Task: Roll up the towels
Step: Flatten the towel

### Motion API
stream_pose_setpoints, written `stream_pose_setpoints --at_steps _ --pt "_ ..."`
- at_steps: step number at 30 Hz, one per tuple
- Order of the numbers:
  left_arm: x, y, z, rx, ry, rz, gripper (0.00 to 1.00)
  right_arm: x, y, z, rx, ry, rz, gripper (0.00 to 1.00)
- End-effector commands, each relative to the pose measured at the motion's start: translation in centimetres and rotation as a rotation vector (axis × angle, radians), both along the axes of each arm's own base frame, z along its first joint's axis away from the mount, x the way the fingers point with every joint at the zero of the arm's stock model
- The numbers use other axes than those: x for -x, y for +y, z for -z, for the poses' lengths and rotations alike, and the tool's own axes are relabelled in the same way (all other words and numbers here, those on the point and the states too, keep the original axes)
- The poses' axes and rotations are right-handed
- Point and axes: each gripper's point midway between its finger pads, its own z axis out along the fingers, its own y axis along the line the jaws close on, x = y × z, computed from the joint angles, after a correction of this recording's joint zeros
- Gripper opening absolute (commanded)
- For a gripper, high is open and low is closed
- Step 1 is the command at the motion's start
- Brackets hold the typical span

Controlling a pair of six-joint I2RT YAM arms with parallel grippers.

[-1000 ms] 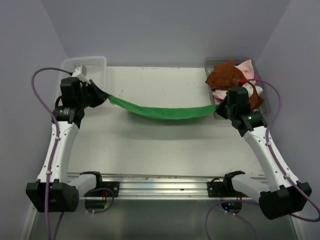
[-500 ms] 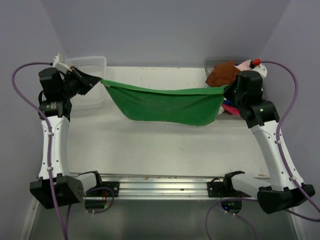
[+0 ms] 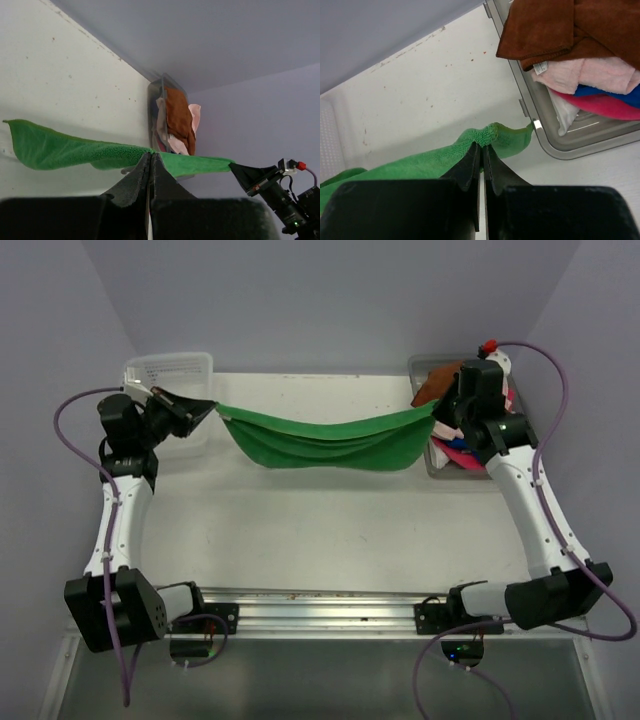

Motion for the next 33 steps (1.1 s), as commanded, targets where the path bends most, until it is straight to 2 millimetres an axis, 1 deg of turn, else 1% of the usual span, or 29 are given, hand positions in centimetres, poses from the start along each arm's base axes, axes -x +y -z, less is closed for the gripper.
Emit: stream_pose_setpoints --at_steps 1,2,5,9,10,12,13,14,16,17,19,20,22,23,24,25,26,27,30,31,32,33 --pt "-0.1 -0.6 -1.6 0.124 -0.096 0.025 0.00 -1.6 0.6 0.8 -0.005 0.011 -0.023 0.00" --pt "0.0 -0.5 -1.1 0.129 -0.091 0.017 0.00 -1.8 0.8 0.9 -0.013 0.007 -0.028 0.00" --pt "0.1 -0.3 -2.3 0.142 -0.155 0.002 0.00 -2.0 0.9 1.8 -0.022 0.033 -0.035 0.00" --pt "1.1 0.0 -5.0 0.102 -0.249 -0.010 0.00 -1.1 0.5 -0.6 -0.022 -0.023 -0.032 0.00" --pt "1.4 0.2 -6.0 0.086 -0.276 -0.020 0.00 -0.4 0.2 -1.5 -0.016 -0.041 -0.030 0.00" --pt "1.9 0.5 -7.0 0.047 -0.301 -0.032 0.00 0.4 -0.2 -3.0 -0.011 -0.072 -0.025 0.00" --pt "2.2 0.6 -8.0 0.032 -0.323 -0.033 0.00 1.2 -0.3 -3.8 -0.007 -0.088 -0.029 0.00" --pt "2.3 0.6 -8.3 0.023 -0.323 -0.035 0.00 1.6 -0.5 -4.4 -0.004 -0.100 -0.026 0.00" --pt "2.9 0.6 -9.5 0.015 -0.352 -0.030 0.00 2.4 -0.7 -5.5 -0.002 -0.124 -0.031 0.00" --pt "3.3 0.5 -9.9 0.018 -0.356 -0.032 0.00 3.3 -0.9 -6.2 -0.003 -0.139 -0.030 0.00" --pt "3.8 0.4 -10.5 0.017 -0.358 -0.028 0.00 4.5 -1.1 -7.2 -0.003 -0.155 -0.036 0.00" --pt "4.4 0.4 -11.1 0.011 -0.372 -0.031 0.00 5.5 -1.2 -7.9 -0.006 -0.175 -0.040 0.00" --pt "5.1 0.3 -11.4 0.007 -0.367 -0.036 0.00 6.9 -1.6 -8.3 -0.002 -0.183 -0.039 0.00" --pt "6.1 0.1 -12.2 0.000 -0.390 -0.036 0.00 8.2 -1.9 -9.2 -0.005 -0.210 -0.036 0.00" --pt "6.6 0.1 -12.5 -0.005 -0.397 -0.039 0.00 8.9 -2.1 -9.7 -0.004 -0.223 -0.037 0.00" --pt "7.2 -0.1 -13.2 -0.011 -0.410 -0.040 0.00 9.8 -2.4 -9.7 0.004 -0.219 -0.034 0.00" --pt "8.2 -0.2 -13.8 -0.023 -0.426 -0.047 0.00 11.1 -2.8 -10.6 0.003 -0.249 -0.031 0.00" --pt "8.7 -0.3 -14.4 -0.031 -0.444 -0.054 0.00 11.9 -3.1 -11.1 0.007 -0.264 -0.025 0.00" --pt "11.4 -0.8 -17.3 -0.055 -0.536 -0.070 0.00 14.2 -4.1 -11.9 0.032 -0.279 -0.009 0.00" --pt "12.4 -0.9 -18.9 -0.068 -0.580 -0.088 0.00 15.5 -4.4 -13.1 0.035 -0.313 -0.008 0.00" --pt "13.8 -1.0 -19.8 -0.086 -0.612 -0.106 0.00 16.2 -4.7 -13.1 0.044 -0.305 -0.008 0.00" --pt "14.6 -1.0 -20.6 -0.100 -0.639 -0.122 0.00 17.1 -5.0 -14.2 0.045 -0.334 -0.002 0.00"
